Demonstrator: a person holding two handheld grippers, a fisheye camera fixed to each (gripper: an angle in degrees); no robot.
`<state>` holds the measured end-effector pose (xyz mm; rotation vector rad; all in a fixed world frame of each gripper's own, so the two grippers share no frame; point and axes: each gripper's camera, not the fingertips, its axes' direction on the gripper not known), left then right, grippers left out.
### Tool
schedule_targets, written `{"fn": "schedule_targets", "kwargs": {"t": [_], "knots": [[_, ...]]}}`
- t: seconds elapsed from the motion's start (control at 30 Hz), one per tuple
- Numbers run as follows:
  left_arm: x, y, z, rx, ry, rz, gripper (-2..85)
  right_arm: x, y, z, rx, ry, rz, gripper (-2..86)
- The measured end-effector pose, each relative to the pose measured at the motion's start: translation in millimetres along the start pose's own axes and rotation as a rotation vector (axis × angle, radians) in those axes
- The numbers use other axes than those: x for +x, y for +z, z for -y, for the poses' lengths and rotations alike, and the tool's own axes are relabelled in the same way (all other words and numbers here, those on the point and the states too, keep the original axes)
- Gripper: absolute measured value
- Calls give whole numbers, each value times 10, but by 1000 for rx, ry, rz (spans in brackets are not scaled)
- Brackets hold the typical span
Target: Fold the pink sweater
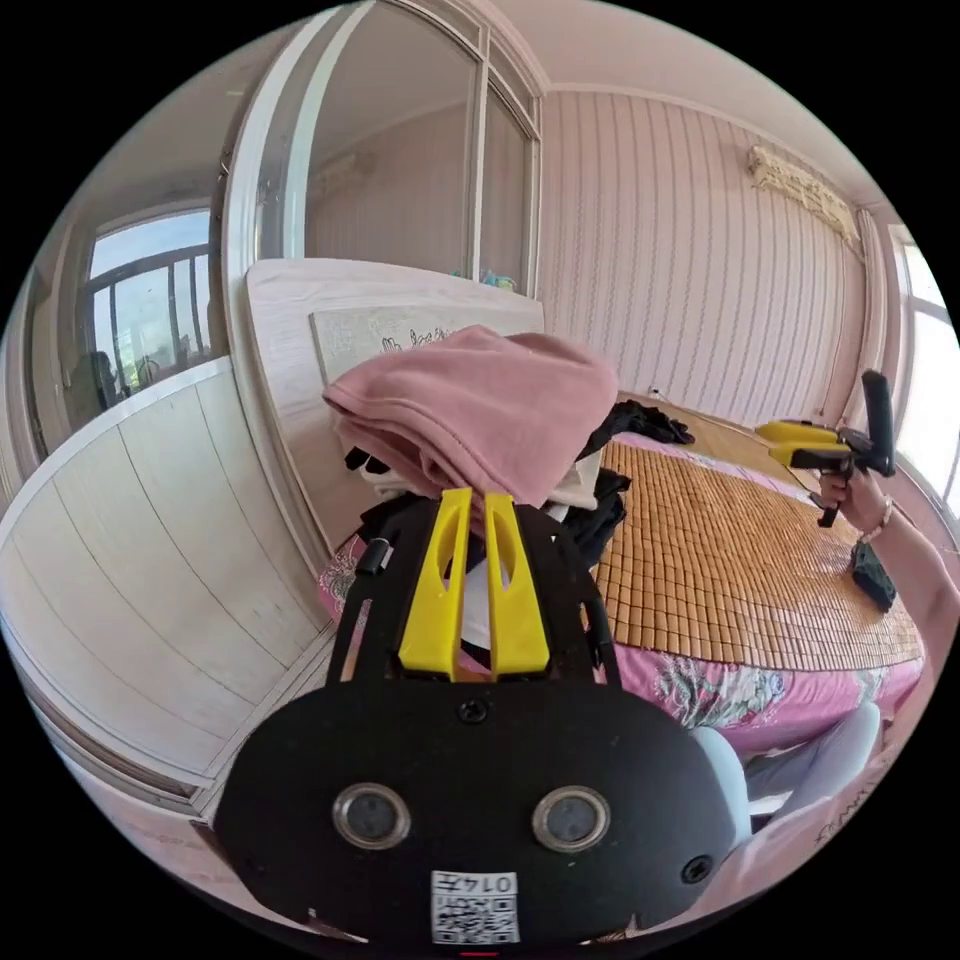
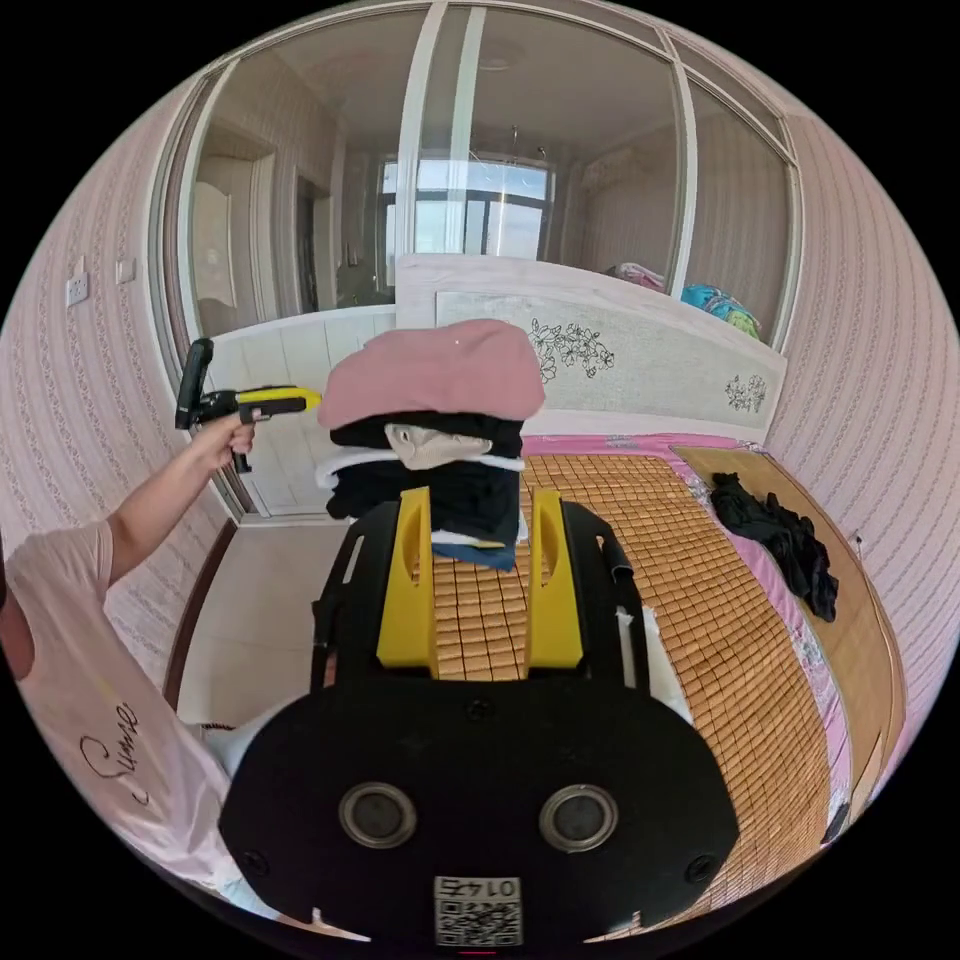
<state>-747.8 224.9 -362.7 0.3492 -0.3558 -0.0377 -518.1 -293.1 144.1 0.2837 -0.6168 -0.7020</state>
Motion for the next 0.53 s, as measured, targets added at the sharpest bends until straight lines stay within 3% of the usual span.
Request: {"fn": "schedule_targets", "kwargs": {"t": [0.1,0.33,0.53], "knots": [[457,-405,-204,71,95,-22,6,43,-643,-803,-37,30,-96,140],[2063,-662,-766,248,490,-138,3,493,-2454,-3055,-127,487,-440,157],[3651,-143,-835,206,590,-563,44,461,-3744,-4388,-224,734,-763,162]]}}
